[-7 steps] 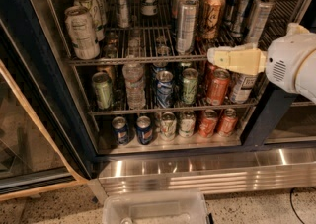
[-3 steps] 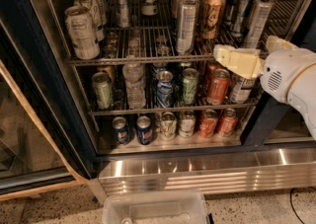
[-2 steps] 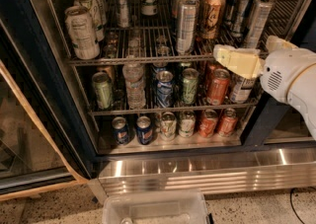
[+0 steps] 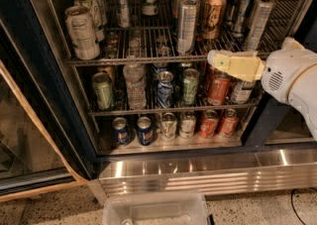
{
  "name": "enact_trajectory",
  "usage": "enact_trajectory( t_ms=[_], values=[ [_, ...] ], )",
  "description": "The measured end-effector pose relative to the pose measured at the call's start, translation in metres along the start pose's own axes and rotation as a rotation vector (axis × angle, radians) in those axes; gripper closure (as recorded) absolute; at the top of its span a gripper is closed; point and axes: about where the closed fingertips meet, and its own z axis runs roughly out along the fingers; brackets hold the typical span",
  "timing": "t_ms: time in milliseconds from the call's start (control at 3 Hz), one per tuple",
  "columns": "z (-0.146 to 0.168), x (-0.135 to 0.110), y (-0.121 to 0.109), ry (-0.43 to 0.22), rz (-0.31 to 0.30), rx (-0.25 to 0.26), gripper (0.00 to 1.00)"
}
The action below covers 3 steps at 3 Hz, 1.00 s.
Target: Pick redbull can from top shelf of fridge
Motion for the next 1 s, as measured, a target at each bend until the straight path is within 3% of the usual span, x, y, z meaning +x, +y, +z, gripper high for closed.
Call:
enact_trajectory(
  t_ms=[333,667,1000],
  values=[
    [0.0,0.0,0.0,0.0,0.0,0.0,0.06],
    [0.0,0.0,0.0,0.0,0.0,0.0,0.22],
    [0.0,-0.0001,0.0,0.0,0.0,0.0,0.26]
  ],
)
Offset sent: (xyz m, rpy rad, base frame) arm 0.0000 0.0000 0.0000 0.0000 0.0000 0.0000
